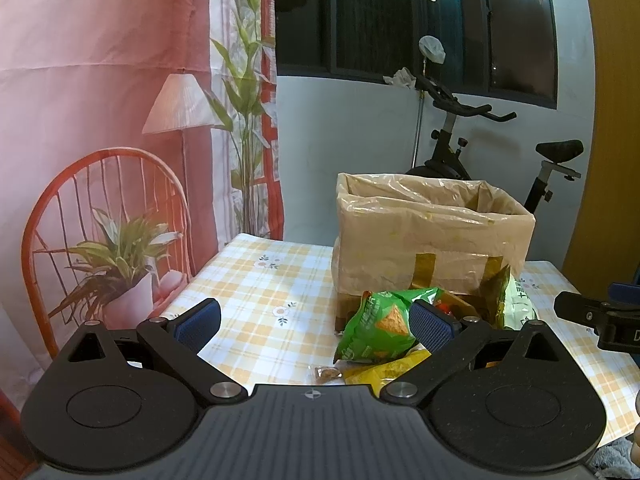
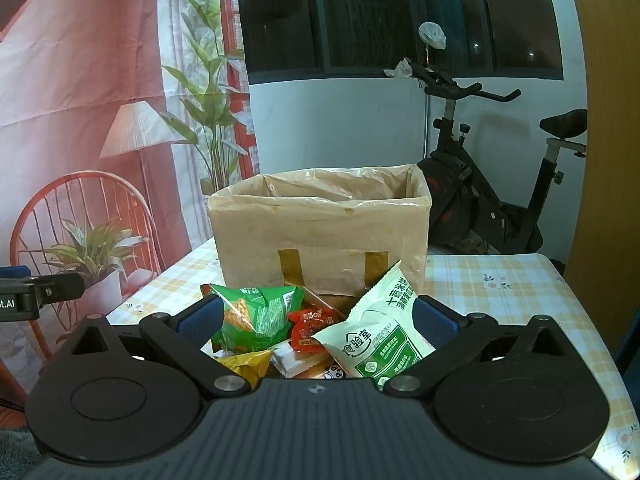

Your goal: Organize snacks

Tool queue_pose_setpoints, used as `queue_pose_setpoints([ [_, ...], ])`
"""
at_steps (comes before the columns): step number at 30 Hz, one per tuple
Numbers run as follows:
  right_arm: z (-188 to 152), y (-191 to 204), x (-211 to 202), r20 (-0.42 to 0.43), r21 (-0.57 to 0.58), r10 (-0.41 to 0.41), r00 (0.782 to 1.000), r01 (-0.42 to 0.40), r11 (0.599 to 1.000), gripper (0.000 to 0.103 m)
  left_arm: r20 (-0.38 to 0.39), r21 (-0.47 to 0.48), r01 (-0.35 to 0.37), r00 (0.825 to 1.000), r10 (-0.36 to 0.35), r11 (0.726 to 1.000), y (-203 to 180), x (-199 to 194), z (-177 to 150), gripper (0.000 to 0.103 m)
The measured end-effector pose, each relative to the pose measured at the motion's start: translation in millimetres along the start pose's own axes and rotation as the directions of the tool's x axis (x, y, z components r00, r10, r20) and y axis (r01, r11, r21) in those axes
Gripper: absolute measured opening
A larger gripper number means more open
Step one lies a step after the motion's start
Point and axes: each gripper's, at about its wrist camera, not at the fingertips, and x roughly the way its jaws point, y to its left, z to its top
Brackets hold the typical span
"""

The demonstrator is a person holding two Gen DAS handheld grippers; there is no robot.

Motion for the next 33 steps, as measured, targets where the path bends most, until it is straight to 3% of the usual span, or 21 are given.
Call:
queue_pose_setpoints([
  [33, -4.4, -1.9, 4.3, -0.027, 0.019, 0.002, 1.0, -0.001, 1.0, 0.102, -0.022, -0.017, -0.004, 1.0, 0.004, 1.0, 1.4, 3.8, -2.9, 0.101],
])
